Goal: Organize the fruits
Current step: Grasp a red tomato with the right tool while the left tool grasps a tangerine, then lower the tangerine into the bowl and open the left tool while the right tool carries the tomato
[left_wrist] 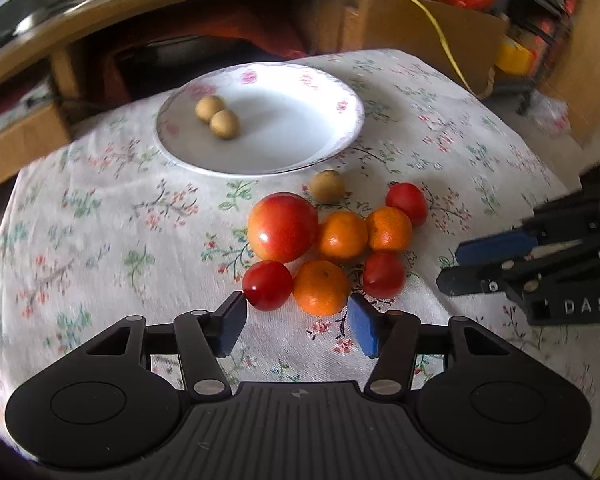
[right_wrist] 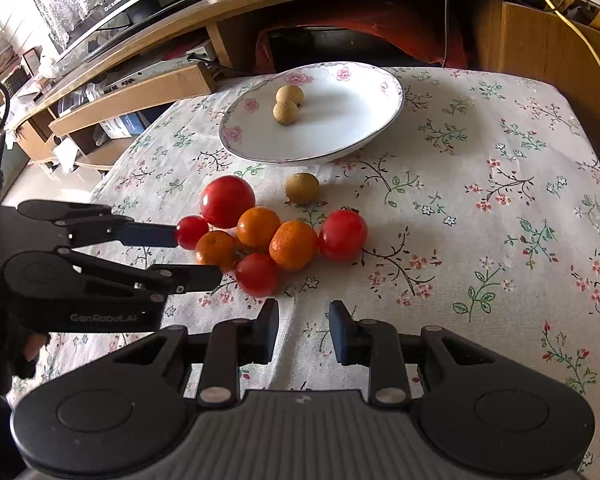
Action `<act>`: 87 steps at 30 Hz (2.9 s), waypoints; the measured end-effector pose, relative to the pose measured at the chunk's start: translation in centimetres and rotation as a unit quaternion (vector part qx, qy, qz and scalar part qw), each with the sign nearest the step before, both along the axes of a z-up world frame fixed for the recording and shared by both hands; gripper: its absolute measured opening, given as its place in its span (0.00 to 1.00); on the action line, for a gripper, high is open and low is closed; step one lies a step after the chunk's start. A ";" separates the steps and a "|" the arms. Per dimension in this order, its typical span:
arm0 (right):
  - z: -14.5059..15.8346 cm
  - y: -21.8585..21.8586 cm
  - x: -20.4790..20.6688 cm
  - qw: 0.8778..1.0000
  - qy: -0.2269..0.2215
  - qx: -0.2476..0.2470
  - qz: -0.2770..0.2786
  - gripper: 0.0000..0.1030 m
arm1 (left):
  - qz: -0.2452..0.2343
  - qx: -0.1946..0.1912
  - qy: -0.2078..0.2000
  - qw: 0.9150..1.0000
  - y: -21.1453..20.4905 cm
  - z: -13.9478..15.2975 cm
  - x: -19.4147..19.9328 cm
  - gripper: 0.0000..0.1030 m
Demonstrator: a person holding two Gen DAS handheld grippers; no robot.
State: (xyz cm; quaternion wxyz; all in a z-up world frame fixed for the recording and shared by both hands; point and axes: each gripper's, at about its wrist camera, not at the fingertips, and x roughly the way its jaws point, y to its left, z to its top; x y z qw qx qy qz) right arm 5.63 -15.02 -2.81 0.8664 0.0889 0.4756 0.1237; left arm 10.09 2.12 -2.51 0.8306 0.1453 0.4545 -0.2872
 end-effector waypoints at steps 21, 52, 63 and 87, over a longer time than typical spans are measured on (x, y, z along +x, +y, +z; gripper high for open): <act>-1.2 4.1 2.5 0.997 -0.028 0.002 0.073 0.20 | -0.048 -0.028 0.014 0.998 2.1 1.3 0.3 0.65; 1.0 2.1 0.0 0.996 -0.043 -0.045 0.064 0.20 | 0.008 0.014 0.020 1.000 -0.8 -0.6 0.5 0.51; 3.4 1.2 -0.2 0.996 -0.059 -0.058 0.045 0.20 | 0.053 0.035 0.011 0.998 -2.0 0.1 -0.6 0.39; 7.1 1.0 3.0 0.991 -0.100 -0.084 0.031 0.20 | 0.104 -0.001 -0.062 0.993 -2.8 5.6 1.8 0.39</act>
